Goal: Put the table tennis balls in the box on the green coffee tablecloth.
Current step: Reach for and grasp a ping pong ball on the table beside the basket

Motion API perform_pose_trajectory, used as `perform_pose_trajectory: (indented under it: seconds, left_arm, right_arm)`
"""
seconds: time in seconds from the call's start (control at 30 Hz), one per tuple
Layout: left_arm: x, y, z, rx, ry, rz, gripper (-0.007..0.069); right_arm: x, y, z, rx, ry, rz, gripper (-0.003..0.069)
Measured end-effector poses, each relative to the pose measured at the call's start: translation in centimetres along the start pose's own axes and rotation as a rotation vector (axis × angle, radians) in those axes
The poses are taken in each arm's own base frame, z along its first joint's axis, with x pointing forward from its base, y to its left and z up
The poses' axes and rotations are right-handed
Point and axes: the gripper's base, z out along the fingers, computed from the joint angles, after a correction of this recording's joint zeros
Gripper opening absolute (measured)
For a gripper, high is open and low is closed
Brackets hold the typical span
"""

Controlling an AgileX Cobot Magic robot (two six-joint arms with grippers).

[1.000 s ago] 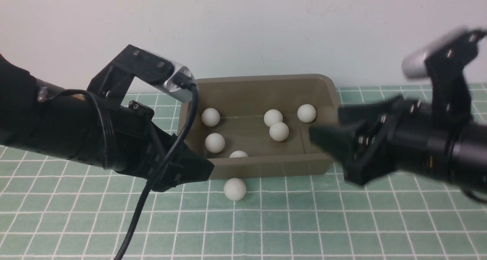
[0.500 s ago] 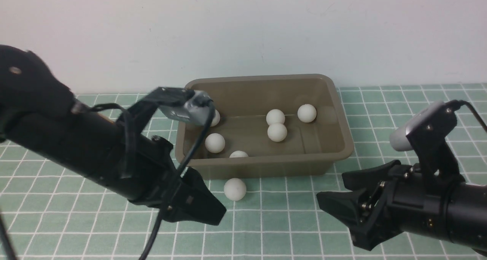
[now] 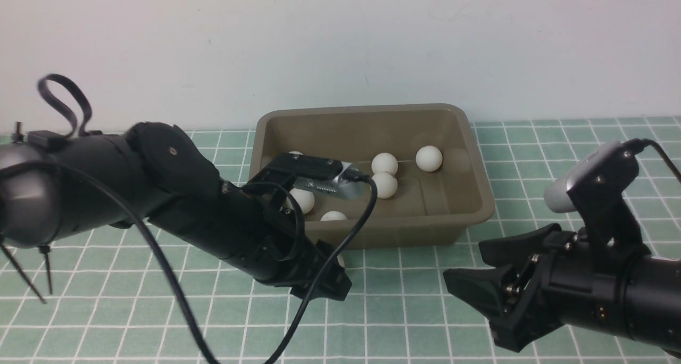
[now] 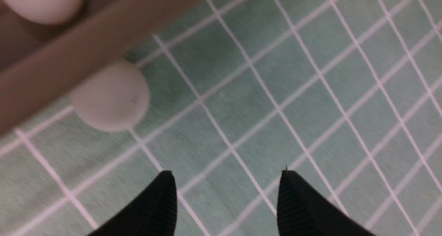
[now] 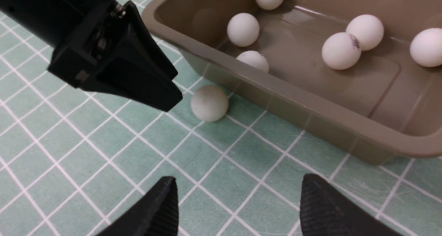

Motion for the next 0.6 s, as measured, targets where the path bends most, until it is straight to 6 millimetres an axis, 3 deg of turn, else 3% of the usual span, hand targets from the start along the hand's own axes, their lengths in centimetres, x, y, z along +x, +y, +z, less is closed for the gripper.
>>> perform_pose_trajectory:
  seconds: [0.6]
  left_arm:
    - [-0.8, 1.0, 1.9, -0.049, -0.109, 0.026, 0.0363]
  right_arm:
    - [0.0, 0.0, 0.0, -0.004, 0.0, 0.002, 0.043]
